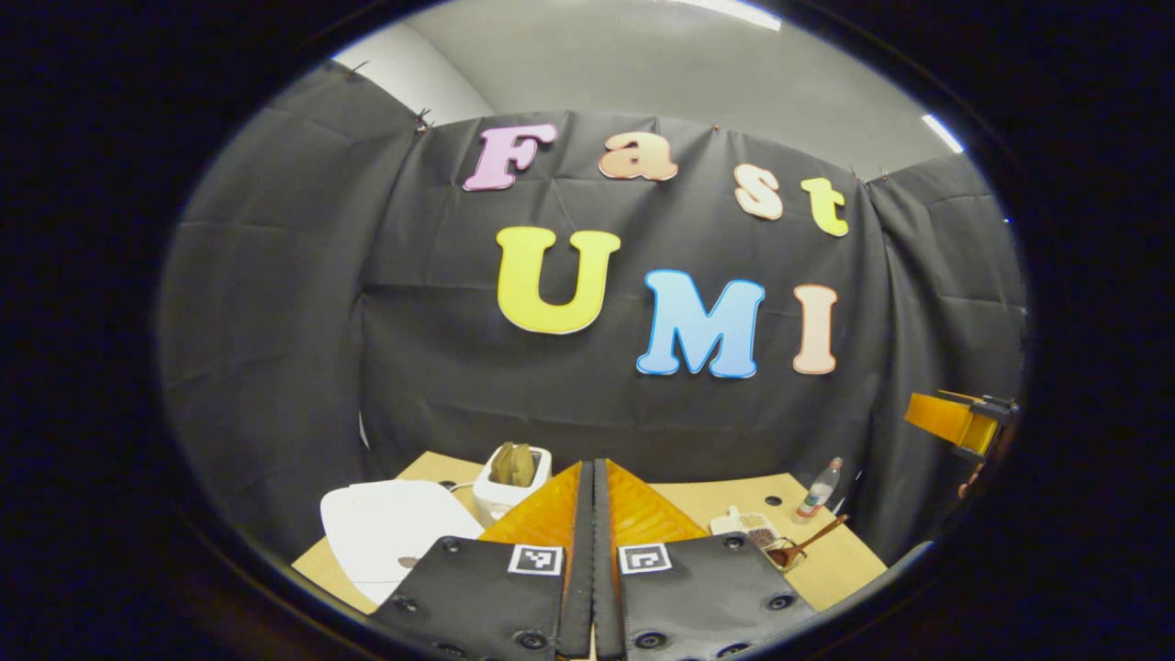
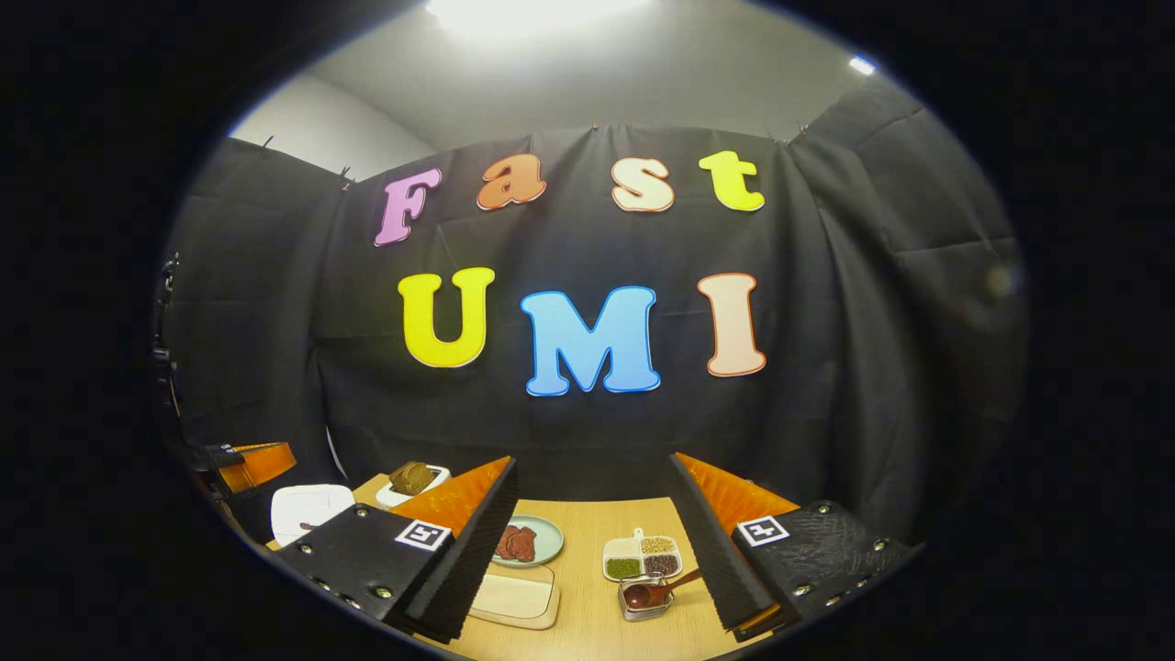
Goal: Close the left gripper, press the button to open the rice cooker; take a wooden spoon from the chopstick holder with the right hand, scoop a spoonful of rice and pour it into the rice cooker, then put the wooden spoon back into the chopstick holder.
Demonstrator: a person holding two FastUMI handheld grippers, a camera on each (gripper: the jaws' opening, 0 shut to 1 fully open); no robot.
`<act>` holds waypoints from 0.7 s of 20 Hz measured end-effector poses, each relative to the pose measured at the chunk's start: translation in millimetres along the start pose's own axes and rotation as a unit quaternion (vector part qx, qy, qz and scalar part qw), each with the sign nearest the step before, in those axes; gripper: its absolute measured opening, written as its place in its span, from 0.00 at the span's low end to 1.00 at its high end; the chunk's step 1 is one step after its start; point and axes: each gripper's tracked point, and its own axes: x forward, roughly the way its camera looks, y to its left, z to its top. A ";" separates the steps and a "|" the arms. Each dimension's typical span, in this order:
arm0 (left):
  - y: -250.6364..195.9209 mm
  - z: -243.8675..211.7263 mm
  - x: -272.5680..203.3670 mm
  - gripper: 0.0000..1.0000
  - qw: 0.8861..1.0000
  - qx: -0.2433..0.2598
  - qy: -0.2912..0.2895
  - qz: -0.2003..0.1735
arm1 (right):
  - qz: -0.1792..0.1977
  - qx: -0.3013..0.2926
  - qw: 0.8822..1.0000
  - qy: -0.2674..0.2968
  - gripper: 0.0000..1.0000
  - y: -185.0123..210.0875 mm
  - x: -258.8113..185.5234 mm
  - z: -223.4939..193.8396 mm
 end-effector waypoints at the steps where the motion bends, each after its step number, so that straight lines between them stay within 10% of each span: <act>1: 7.8 -6.5 -1.1 0.09 1.000 -0.009 0.012 0.002 | 0.000 -0.003 1.000 -0.003 0.97 -0.9 -0.3 0.7; 14: 135.4 -100.4 29.5 0.08 0.987 -0.026 0.136 0.085 | -0.020 -0.002 1.000 0.004 0.98 -17.2 4.1 -15.5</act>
